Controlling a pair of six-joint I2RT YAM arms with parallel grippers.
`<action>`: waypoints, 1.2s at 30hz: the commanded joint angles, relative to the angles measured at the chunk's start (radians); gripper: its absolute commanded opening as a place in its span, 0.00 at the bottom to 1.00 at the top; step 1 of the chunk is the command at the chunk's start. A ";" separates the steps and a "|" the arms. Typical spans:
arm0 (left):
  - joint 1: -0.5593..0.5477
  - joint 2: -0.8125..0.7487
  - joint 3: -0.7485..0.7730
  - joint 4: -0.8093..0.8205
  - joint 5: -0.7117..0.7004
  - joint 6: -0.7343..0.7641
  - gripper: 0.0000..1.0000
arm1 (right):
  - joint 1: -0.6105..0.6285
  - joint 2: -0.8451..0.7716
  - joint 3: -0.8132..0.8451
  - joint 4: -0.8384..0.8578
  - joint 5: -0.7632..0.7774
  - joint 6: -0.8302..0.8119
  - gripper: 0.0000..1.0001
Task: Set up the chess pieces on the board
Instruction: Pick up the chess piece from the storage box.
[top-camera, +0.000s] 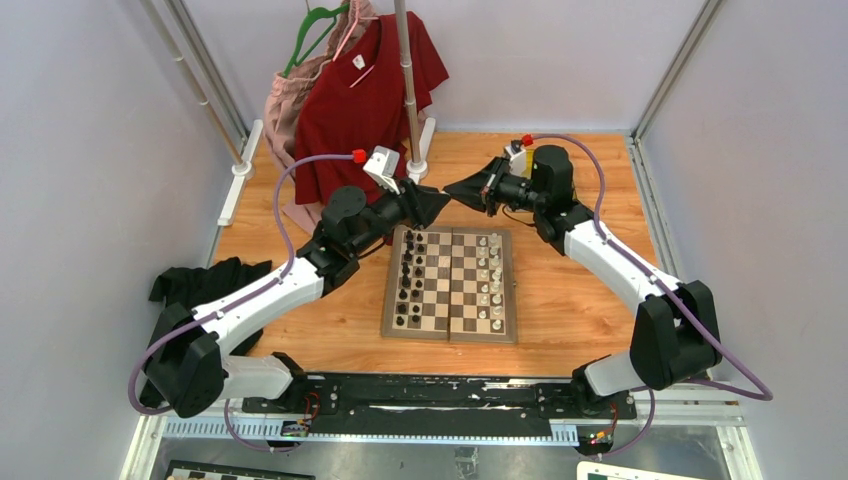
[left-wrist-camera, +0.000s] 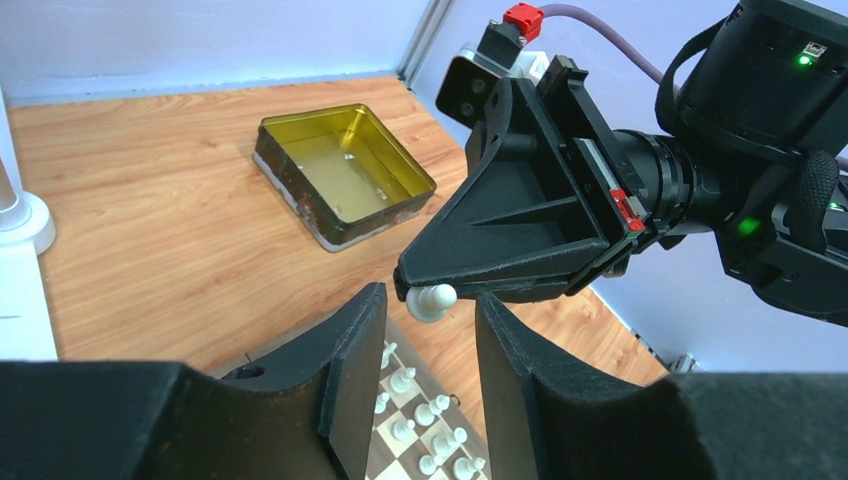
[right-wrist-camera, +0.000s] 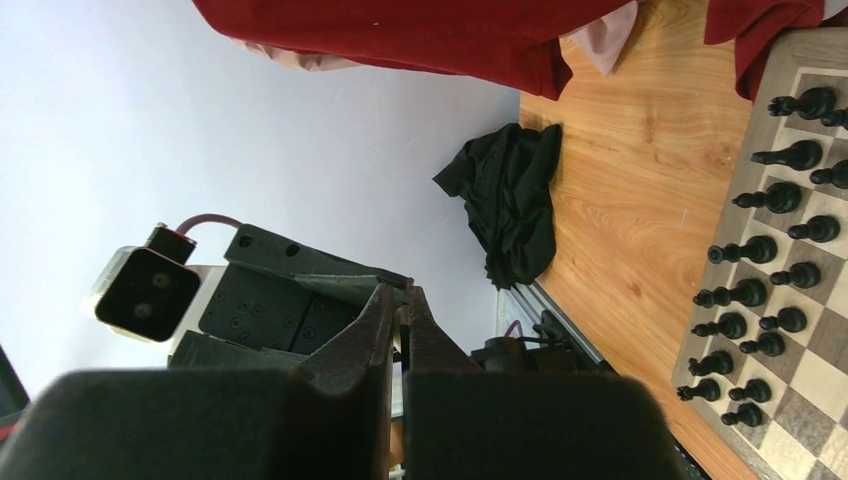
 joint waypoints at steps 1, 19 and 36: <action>0.005 0.004 0.002 0.036 -0.019 0.006 0.43 | 0.021 -0.006 0.027 -0.043 -0.005 -0.054 0.00; 0.005 -0.026 0.124 -0.307 -0.045 0.019 0.44 | 0.039 -0.012 0.208 -0.443 0.086 -0.452 0.00; 0.005 0.019 0.196 -0.356 0.000 -0.004 0.41 | 0.105 0.024 0.301 -0.620 0.183 -0.651 0.00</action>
